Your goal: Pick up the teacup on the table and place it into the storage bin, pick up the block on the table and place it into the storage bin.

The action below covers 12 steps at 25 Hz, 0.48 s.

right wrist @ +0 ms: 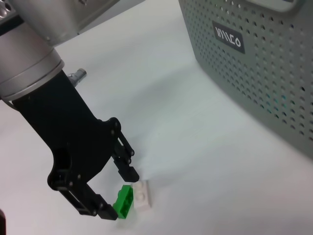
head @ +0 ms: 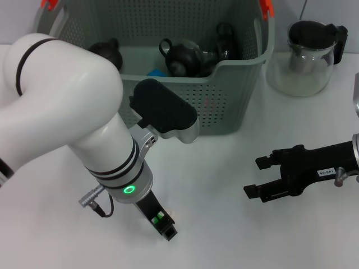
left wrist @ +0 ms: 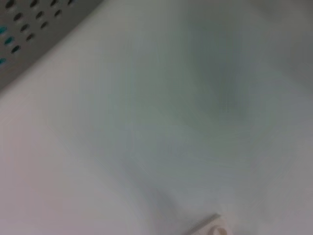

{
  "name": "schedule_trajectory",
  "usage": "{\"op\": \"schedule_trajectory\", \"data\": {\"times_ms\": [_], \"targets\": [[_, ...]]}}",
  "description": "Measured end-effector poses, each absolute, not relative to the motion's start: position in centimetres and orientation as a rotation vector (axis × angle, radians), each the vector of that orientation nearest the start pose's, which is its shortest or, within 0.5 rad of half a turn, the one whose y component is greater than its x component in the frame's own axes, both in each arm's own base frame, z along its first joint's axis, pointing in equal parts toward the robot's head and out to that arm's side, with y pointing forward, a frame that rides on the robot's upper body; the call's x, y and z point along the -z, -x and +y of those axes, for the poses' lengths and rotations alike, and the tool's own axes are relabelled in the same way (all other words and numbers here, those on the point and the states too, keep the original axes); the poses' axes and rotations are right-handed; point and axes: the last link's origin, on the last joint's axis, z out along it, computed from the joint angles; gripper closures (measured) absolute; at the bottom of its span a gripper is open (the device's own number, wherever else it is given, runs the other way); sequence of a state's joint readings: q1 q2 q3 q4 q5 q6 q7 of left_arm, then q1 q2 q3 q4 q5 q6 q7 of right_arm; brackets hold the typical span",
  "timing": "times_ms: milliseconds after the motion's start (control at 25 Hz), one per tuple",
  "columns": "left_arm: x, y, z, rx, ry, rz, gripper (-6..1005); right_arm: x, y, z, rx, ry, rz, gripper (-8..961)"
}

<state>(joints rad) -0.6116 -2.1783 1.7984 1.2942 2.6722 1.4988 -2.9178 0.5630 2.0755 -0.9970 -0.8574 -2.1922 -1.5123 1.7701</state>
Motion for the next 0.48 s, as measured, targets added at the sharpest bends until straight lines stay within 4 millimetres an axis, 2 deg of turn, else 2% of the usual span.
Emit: {"op": "schedule_trajectory", "data": {"times_ms": [480], "targets": [[9.61,15.21,30.12,-0.769,2.6,-0.936,549,1.64,-24.56,33.71,-0.176,2.919,0.786,25]]}}
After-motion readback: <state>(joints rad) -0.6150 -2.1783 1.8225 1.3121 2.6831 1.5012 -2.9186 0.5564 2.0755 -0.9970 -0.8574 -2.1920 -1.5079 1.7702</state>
